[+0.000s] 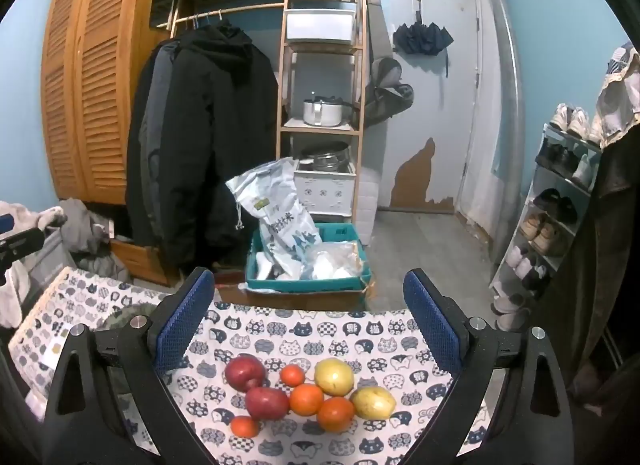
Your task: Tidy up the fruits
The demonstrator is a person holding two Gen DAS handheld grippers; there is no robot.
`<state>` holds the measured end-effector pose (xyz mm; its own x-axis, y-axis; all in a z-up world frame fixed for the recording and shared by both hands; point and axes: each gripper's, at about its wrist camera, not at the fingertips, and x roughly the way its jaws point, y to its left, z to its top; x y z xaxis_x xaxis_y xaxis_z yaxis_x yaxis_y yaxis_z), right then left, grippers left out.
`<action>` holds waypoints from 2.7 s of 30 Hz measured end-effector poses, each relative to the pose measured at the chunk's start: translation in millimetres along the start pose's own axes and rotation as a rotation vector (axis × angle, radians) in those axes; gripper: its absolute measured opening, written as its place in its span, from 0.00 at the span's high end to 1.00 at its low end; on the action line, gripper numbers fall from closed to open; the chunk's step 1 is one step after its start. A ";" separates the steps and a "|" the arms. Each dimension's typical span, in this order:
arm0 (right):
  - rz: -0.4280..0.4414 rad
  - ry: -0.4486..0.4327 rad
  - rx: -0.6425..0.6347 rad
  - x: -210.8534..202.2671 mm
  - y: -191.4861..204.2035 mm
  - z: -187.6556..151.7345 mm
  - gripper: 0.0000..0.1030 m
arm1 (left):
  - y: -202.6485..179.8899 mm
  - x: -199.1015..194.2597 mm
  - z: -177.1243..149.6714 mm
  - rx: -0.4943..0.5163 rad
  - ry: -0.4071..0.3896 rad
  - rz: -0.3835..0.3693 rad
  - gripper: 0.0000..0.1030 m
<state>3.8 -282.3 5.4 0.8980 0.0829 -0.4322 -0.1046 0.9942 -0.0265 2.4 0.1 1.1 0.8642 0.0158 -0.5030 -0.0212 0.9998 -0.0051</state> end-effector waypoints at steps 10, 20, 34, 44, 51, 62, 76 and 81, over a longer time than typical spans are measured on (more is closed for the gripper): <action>-0.002 0.001 -0.002 -0.1 -0.4 -0.2 0.08 | -1.5 -1.8 1.9 0.006 -0.001 0.000 0.01; -0.003 0.003 -0.004 0.8 0.9 -1.6 0.08 | -3.2 -1.9 0.7 0.010 -0.004 0.002 0.01; -0.003 0.003 -0.006 -0.5 -1.3 1.7 0.08 | -4.9 -3.9 -1.0 0.006 -0.003 -0.005 0.01; -0.004 0.002 -0.009 -0.6 1.1 -0.6 0.09 | -5.1 -3.8 -1.6 0.005 -0.003 -0.007 0.01; -0.003 0.002 -0.006 0.1 2.7 -3.0 0.08 | -4.9 -4.0 -1.7 0.004 -0.004 -0.006 0.01; -0.006 0.001 -0.011 -0.5 1.2 -0.7 0.08 | -4.6 -4.0 -2.0 0.004 -0.003 -0.007 0.01; -0.005 0.001 -0.010 0.0 2.6 -2.8 0.09 | -5.6 -5.0 -2.2 0.002 -0.003 -0.009 0.01; -0.007 0.000 -0.012 -0.1 2.5 -1.9 0.08 | -5.0 -4.4 -1.6 0.002 -0.002 -0.008 0.01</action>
<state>2.6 -279.9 3.6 0.8988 0.0764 -0.4317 -0.1039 0.9938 -0.0404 -2.2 -5.0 1.9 0.8654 0.0082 -0.5010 -0.0136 0.9999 -0.0072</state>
